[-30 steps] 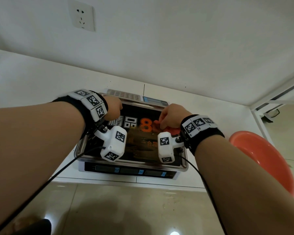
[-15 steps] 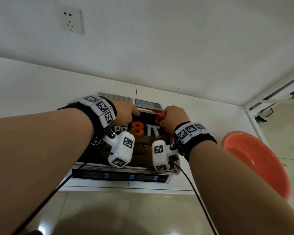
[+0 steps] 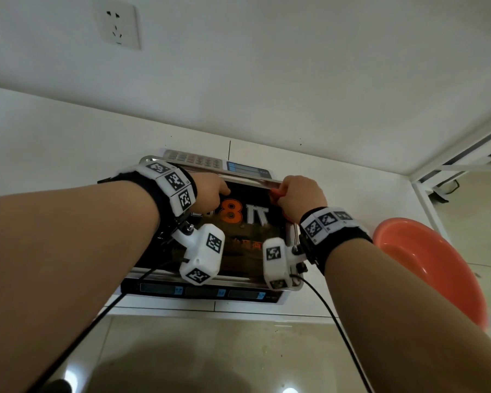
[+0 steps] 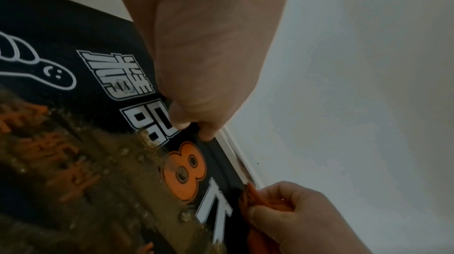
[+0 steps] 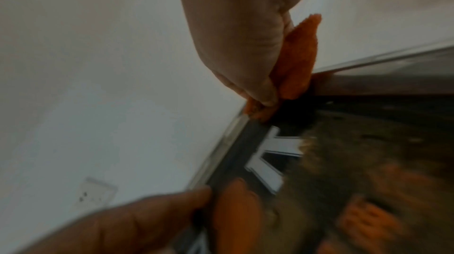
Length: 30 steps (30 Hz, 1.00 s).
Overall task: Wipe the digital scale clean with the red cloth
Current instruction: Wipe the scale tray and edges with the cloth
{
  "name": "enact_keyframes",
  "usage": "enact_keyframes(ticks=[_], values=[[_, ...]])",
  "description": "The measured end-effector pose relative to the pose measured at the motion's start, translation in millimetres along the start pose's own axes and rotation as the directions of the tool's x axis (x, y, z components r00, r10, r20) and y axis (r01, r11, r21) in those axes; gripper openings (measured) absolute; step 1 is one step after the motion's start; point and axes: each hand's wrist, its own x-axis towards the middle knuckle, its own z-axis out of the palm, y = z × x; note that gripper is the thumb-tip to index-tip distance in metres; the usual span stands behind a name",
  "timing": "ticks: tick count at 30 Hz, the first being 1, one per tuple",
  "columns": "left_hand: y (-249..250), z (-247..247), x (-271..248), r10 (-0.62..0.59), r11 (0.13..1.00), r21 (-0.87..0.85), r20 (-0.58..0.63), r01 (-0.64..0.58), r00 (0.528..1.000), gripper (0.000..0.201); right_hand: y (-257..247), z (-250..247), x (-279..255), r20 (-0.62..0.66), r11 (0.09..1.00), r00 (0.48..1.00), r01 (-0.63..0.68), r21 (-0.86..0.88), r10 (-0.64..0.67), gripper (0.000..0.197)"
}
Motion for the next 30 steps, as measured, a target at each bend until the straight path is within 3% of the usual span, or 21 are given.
enact_keyframes(ticks=[4, 7, 10, 12, 18, 23, 27, 30], values=[[-0.3, 1.3, -5.7, 0.007, 0.999, 0.036, -0.011, -0.007, 1.000, 0.056, -5.7, 4.8, -5.6, 0.093, 0.990, 0.996, 0.016, -0.141, -0.003, 0.023], [3.7, 1.2, -8.1, 0.004, 0.997, 0.079, 0.003, -0.005, 1.000, 0.056, -7.9, -4.6, -13.1, 0.262, 0.997, 0.965, 0.039, -0.062, -0.021, 0.017], [7.1, 0.3, -8.8, 0.000, 0.993, 0.121, 0.009, -0.001, 1.000, 0.056, -3.7, -12.6, -13.6, 0.134, 0.996, 0.991, 0.004, 0.085, -0.015, 0.009], [7.9, 0.4, -8.8, 0.001, 0.989, 0.148, 0.012, -0.003, 1.000, 0.055, -0.8, -11.2, -10.0, 0.032, 1.000, 0.999, 0.009, 0.022, -0.010, 0.012], [6.6, 2.6, -7.5, 0.000, 0.993, 0.117, 0.019, -0.002, 1.000, 0.058, -2.0, 12.5, -16.5, 0.063, 0.991, 0.998, 0.025, -0.131, -0.017, 0.032], [7.4, 3.2, -6.8, -0.012, 0.994, 0.113, 0.019, 0.009, 1.000, 0.055, -7.5, 2.7, -22.3, 0.211, 1.000, 0.978, 0.017, -0.026, -0.011, 0.020], [9.3, 1.6, -7.4, -0.019, 0.988, 0.152, 0.034, 0.013, 0.999, 0.056, 2.1, -5.1, -18.9, 0.074, 0.989, 0.997, -0.032, 0.147, 0.021, 0.013], [11.4, 0.6, -6.3, -0.016, 0.983, 0.186, 0.048, 0.007, 0.999, 0.055, 4.5, 2.6, -25.4, 0.096, 0.998, 0.995, -0.039, 0.044, 0.034, 0.024]])
